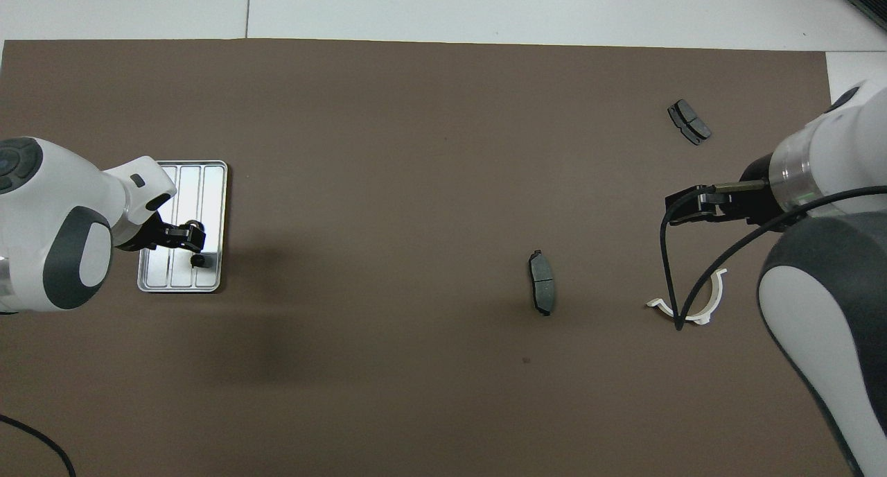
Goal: Pick bearing gear from pile to tray
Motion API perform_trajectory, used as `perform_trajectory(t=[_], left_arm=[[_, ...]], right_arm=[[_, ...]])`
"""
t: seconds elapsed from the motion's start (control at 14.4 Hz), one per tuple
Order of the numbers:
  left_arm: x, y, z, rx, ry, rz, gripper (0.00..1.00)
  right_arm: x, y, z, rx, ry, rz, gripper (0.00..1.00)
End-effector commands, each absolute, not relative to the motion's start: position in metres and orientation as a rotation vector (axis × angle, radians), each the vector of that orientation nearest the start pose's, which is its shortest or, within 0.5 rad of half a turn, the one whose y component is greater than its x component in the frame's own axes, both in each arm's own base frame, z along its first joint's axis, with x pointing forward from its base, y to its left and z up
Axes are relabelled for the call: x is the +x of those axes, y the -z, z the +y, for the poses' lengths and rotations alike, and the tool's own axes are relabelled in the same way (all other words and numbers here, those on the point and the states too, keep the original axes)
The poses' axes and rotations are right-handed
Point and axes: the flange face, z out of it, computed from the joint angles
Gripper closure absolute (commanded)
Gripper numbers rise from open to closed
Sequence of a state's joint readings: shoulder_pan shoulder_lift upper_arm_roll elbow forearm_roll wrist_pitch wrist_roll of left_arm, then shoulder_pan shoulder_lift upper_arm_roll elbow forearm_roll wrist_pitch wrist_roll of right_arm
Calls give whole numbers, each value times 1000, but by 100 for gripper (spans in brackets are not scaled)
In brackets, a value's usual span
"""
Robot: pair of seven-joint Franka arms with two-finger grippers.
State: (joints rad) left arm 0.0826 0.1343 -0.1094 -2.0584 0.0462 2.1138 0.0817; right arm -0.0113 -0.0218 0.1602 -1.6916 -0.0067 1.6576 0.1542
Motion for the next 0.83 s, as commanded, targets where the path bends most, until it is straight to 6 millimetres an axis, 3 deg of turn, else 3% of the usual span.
perform_trajectory(t=[0.0,0.21,0.35,0.62,0.76], left_arm=[[582,-426,-17,-3119,-95,210,0],[595,-512,-22,-3147,-143,186,0],[595,-554,-21,-3154,-151,166,0],[586,-596,-27,-3150,-190,186,0],[582,-615,-47,-3145,-178,241,0]], right_arm=[[544,-590,81,-3128,-18,10,0],[544,-590,81,-3128,-16,8,0],[544,-590,81,-3128,-18,8,0],[545,-590,76,-3128,-18,27,0],[545,-590,74,-3128,-13,22,0]])
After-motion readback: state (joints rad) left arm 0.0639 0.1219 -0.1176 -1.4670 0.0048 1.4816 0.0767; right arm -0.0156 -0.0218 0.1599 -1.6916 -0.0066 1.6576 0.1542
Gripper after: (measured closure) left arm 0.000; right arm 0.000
